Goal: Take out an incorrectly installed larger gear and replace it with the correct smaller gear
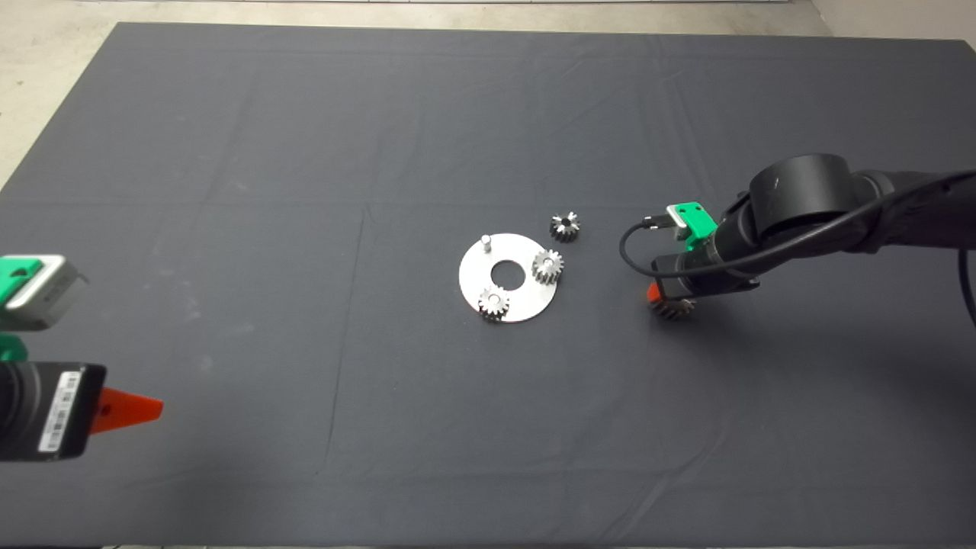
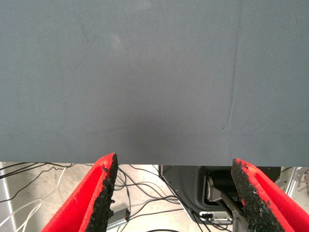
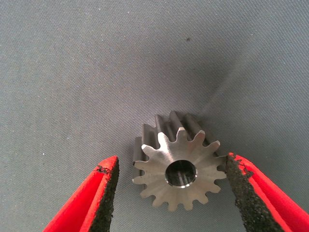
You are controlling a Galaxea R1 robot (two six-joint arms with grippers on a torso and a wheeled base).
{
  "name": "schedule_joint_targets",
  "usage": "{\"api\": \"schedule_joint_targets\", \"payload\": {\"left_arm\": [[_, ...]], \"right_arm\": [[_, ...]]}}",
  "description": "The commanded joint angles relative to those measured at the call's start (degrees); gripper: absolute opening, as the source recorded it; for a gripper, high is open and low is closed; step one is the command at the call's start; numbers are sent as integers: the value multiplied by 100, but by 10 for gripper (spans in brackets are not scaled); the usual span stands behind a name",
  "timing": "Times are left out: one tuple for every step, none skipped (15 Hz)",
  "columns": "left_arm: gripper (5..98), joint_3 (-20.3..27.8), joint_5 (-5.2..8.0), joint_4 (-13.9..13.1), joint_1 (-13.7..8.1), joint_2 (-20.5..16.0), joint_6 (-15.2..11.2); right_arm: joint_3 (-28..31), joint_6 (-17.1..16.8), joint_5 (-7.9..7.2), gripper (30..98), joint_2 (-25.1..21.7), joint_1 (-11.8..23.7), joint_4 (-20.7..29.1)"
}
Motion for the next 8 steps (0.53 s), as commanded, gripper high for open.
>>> {"api": "schedule_joint_targets", "payload": {"left_arm": [[592,75,360,50,10,22,-33],[592,75,360,50,10,31,-33],[592,75,369,50,10,66,-33],[592,54,369,50,10,84,-33],[592,40,369,50,10,84,-33],[592,49,363,50,10,92,-33],[592,57,360,50,10,93,-33],[592,49,360,50,10,93,-33]], "right_arm": [[43,64,-382,581,35,114,-132],[10,56,-382,581,120,326,-132],[-22,56,-378,581,196,824,-88],[-1,56,-374,581,226,1265,-41],[36,64,-374,581,279,1599,90],[106,79,-374,581,352,1976,318],[300,275,-374,581,414,2407,541],[448,520,-374,581,498,2824,720]]}}
